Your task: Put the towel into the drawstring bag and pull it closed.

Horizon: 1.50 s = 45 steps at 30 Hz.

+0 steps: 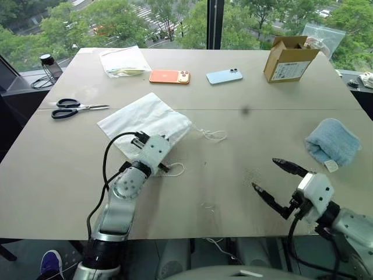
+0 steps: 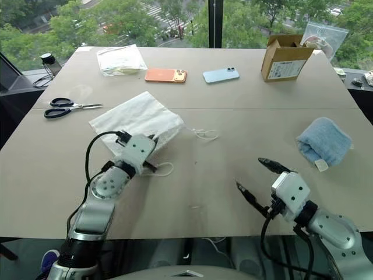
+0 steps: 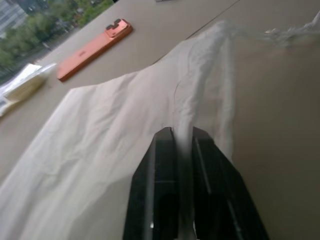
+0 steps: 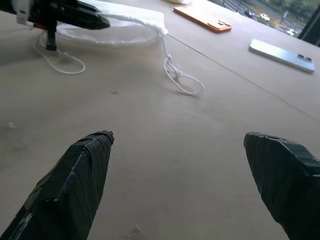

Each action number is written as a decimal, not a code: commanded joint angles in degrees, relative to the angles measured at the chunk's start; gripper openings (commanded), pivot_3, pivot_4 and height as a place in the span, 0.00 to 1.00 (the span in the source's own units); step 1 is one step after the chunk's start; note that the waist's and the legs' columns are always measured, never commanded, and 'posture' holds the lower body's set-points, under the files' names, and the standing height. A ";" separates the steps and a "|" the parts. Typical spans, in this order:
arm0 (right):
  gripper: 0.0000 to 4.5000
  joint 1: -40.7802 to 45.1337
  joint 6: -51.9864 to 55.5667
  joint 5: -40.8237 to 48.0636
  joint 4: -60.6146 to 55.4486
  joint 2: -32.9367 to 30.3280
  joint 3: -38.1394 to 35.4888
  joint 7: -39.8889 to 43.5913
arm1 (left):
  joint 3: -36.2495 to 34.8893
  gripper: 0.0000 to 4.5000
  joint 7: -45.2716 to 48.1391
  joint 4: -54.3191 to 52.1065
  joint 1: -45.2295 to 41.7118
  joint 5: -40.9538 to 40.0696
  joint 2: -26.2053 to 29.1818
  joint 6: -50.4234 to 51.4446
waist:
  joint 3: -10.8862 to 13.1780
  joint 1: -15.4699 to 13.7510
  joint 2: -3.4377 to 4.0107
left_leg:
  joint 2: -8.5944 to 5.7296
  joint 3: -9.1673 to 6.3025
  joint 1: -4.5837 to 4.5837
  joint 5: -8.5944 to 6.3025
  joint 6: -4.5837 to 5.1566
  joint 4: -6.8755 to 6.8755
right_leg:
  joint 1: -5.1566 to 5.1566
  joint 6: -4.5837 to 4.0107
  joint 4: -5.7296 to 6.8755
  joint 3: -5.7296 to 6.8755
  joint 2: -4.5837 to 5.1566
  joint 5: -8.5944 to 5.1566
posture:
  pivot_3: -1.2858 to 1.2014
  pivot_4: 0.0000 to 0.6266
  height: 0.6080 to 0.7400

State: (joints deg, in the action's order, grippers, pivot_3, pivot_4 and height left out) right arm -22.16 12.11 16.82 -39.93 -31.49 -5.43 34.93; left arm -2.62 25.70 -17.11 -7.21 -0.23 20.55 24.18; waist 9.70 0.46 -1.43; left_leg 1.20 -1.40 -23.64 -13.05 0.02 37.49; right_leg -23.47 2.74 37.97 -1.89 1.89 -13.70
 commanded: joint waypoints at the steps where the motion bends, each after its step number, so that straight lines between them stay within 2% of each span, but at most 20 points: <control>1: 1.00 1.42 3.37 1.50 -1.34 0.50 -3.57 -3.09 | -8.98 0.01 7.69 -3.78 -3.88 -20.64 -0.64 16.43 | 0.00 0.15 0.00 | 0.00 -0.01 0.00 0.00 0.00 0.00 | 0.00 0.00 0.00 0.01 0.00 0.00 | 0.52 0.24 1.00; 4: 1.00 4.59 5.53 0.32 -1.10 1.90 -7.89 -8.39 | -14.01 0.01 11.14 -3.90 -7.28 -33.20 1.80 29.42 | 0.00 0.28 0.00 | -0.02 -0.08 -0.03 0.00 0.00 0.04 | 0.01 0.01 0.02 0.09 -0.03 0.00 | 0.52 0.24 1.00; 6: 1.00 6.89 7.68 0.56 -1.22 2.42 -10.23 -10.89 | -16.17 0.01 11.09 -3.41 -9.14 -38.31 2.99 34.85 | 0.00 0.31 0.00 | -0.04 -0.08 -0.02 0.00 0.00 0.06 | 0.02 0.02 0.02 0.08 -0.04 0.00 | 0.52 0.24 1.00; 8: 1.00 9.13 14.16 -0.95 -1.60 0.95 -12.17 -13.92 | -17.18 0.01 10.46 -3.01 -10.81 -41.80 3.94 38.52 | 0.00 0.30 0.00 | -0.05 -0.10 -0.01 0.00 0.00 0.06 | 0.04 0.01 0.02 0.09 -0.04 0.00 | 0.52 0.24 1.00; 9: 1.00 10.86 20.23 -1.24 -0.66 -1.39 -12.98 -14.64 | -17.25 0.01 9.68 -2.74 -11.75 -42.70 4.18 39.72 | 0.00 0.30 0.00 | -0.07 -0.10 -0.01 0.01 0.00 0.06 | 0.04 0.01 0.02 0.09 -0.03 0.00 | 0.52 0.24 1.00; 10: 1.00 12.51 23.49 2.17 1.50 -3.64 -14.20 -11.83 | -16.97 0.01 8.85 -2.53 -12.58 -43.07 4.31 40.29 | 0.00 0.29 0.00 | -0.08 -0.11 -0.02 0.01 -0.01 0.07 | 0.04 0.00 0.02 0.08 -0.03 0.00 | 0.52 0.24 1.00; 15: 1.00 26.53 29.66 1.28 20.54 -11.64 -18.79 -12.80 | -13.81 0.01 4.24 -2.52 -16.38 -42.41 2.75 39.85 | 0.03 0.25 0.00 | -0.18 -0.09 0.01 0.01 0.00 0.16 | 0.13 -0.01 0.01 0.04 0.02 0.02 | 0.52 0.24 1.00; 18: 1.00 30.96 30.27 0.19 28.80 -14.89 -18.02 -11.53 | -13.39 0.01 2.76 -2.83 -16.75 -42.68 2.32 39.50 | 0.02 0.22 0.00 | -0.19 -0.12 0.00 0.01 0.01 0.16 | 0.13 -0.03 0.02 0.06 0.00 0.02 | 0.52 0.24 1.00; 20: 1.00 33.04 30.50 0.80 33.57 -17.82 -16.35 -7.15 | -13.13 0.01 1.86 -3.15 -16.80 -42.66 2.16 38.90 | 0.03 0.28 0.00 | -0.17 -0.15 -0.01 0.01 0.01 0.05 | 0.11 -0.03 0.01 0.08 -0.02 0.02 | 0.52 0.24 1.00; 23: 1.00 33.31 31.11 3.55 32.03 -19.87 -14.34 -0.99 | -13.52 0.01 0.29 -3.98 -16.17 -43.21 2.04 38.75 | 0.05 0.40 0.05 | -0.18 -0.09 -0.03 0.01 0.01 -0.03 | 0.08 -0.03 -0.03 0.02 0.00 0.02 | 0.52 0.24 1.00; 27: 1.00 32.11 32.15 3.37 28.28 -18.90 -12.19 -1.00 | -13.98 0.01 -1.42 -5.83 -14.50 -44.33 2.22 39.06 | 0.05 0.48 0.05 | -0.17 -0.08 -0.03 0.00 0.01 -0.04 | 0.07 -0.01 -0.04 -0.01 0.00 0.02 | 0.52 0.24 1.00; 38: 1.00 27.87 28.76 -12.55 27.61 -13.31 -3.59 -16.14 | -12.03 0.01 -1.86 -6.16 -13.38 -44.24 3.40 37.15 | 0.03 0.21 0.02 | -0.23 -0.10 -0.04 0.01 0.00 0.00 | 0.07 0.00 -0.02 0.04 0.06 0.02 | 0.52 0.24 1.00; 45: 1.00 33.78 31.09 -19.95 36.15 -5.75 1.14 -24.73 | -8.60 0.01 -1.37 -5.35 -15.06 -42.46 3.73 34.67 | -0.17 1.23 -0.39 | -0.17 -0.01 0.14 0.02 -0.01 0.06 | 0.17 0.02 -0.02 -0.12 -0.01 0.05 | 0.52 0.24 1.00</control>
State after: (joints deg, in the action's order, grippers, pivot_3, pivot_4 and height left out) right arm 11.45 42.28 -1.35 -6.83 -37.32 -4.41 12.07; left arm -11.15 23.71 -21.61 -21.43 -42.75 23.64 60.42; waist 9.53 1.68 -1.83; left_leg 1.02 -1.35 -23.31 -13.02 0.03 37.61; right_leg -23.11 2.81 37.93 -2.07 1.88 -13.58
